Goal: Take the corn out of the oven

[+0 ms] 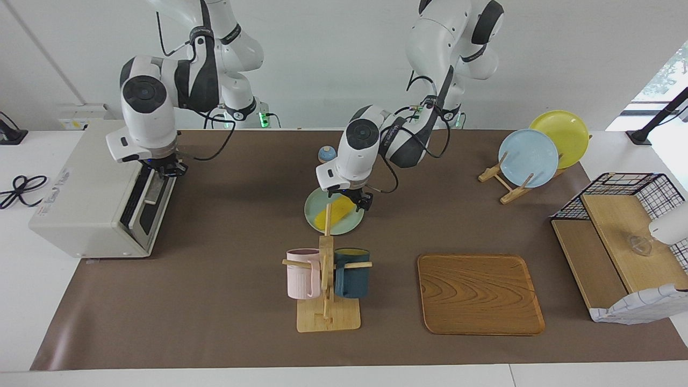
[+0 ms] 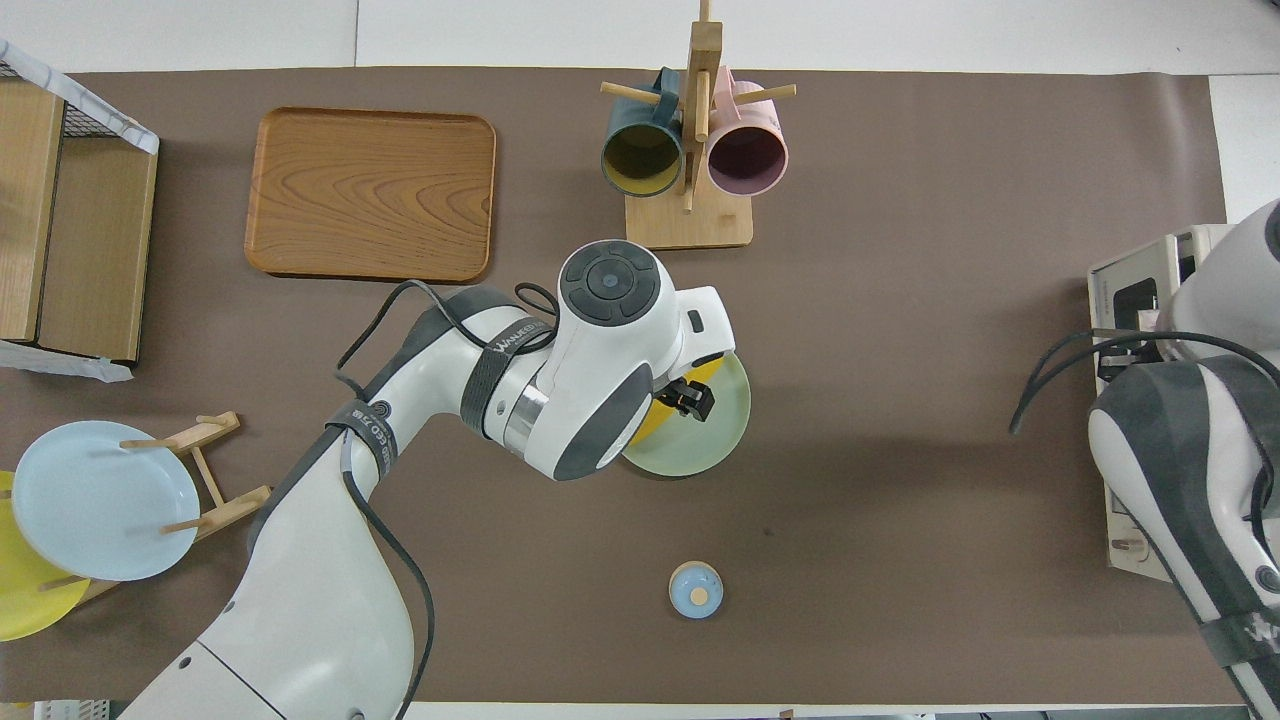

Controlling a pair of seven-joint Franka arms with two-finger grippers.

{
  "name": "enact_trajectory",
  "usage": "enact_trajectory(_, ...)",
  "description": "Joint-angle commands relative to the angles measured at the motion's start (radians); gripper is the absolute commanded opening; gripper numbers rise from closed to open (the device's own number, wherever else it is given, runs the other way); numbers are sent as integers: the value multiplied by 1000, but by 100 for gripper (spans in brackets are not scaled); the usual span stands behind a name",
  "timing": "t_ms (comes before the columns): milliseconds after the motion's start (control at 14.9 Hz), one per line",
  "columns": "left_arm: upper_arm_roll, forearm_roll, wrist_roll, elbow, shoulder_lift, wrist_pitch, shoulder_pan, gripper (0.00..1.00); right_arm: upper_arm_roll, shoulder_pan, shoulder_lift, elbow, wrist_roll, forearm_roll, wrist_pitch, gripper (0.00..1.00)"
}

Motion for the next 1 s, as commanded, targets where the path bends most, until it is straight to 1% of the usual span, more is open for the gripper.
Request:
enact_trajectory(0, 5, 19, 8, -28, 6, 58, -11, 100, -1, -51, 20, -13, -69, -22, 36, 0)
enact_trajectory(67, 5, 19, 8, -31, 6, 67, -11, 100, -1, -52, 20, -2, -71, -17, 31, 0)
enact_trajectory(134, 5, 19, 6, -37, 6, 78, -10, 100, -1, -55, 21, 25, -73, 22, 16, 0)
enact_trajectory(201, 5, 19, 6, -42, 6, 88, -10, 100, -3, -58, 24, 59, -74, 86, -9, 0)
enact_trajectory(334, 5, 19, 3, -66, 2, 113, -11, 100, -1, -70, 23, 166, -74, 246, -99, 0)
enact_trajectory(468, 5, 18, -3, -103, -4, 151, -17, 100, 5, -64, 27, 269, -74, 328, -173, 10)
enact_trajectory(535, 5, 18, -6, -108, -6, 154, -18, 100, 10, -62, 29, 292, -76, 363, -185, 18)
enact_trajectory(602, 5, 18, -7, -108, -6, 153, -18, 100, 11, -49, 27, 296, -76, 397, -190, 31)
enact_trajectory(669, 5, 18, -7, -108, -6, 153, -18, 100, 11, -27, 23, 296, -73, 405, -213, 49)
enact_trajectory(736, 5, 18, -9, -109, -6, 153, -18, 100, 11, 5, 21, 294, -73, 405, -219, 85)
enact_trajectory(803, 5, 16, -12, -108, -6, 147, -18, 84, 11, 16, 21, 297, -73, 405, -218, 100)
enact_trajectory(936, 2, 13, -38, -106, -7, 139, -16, 14, 13, 20, 15, 309, -65, 411, -228, 100)
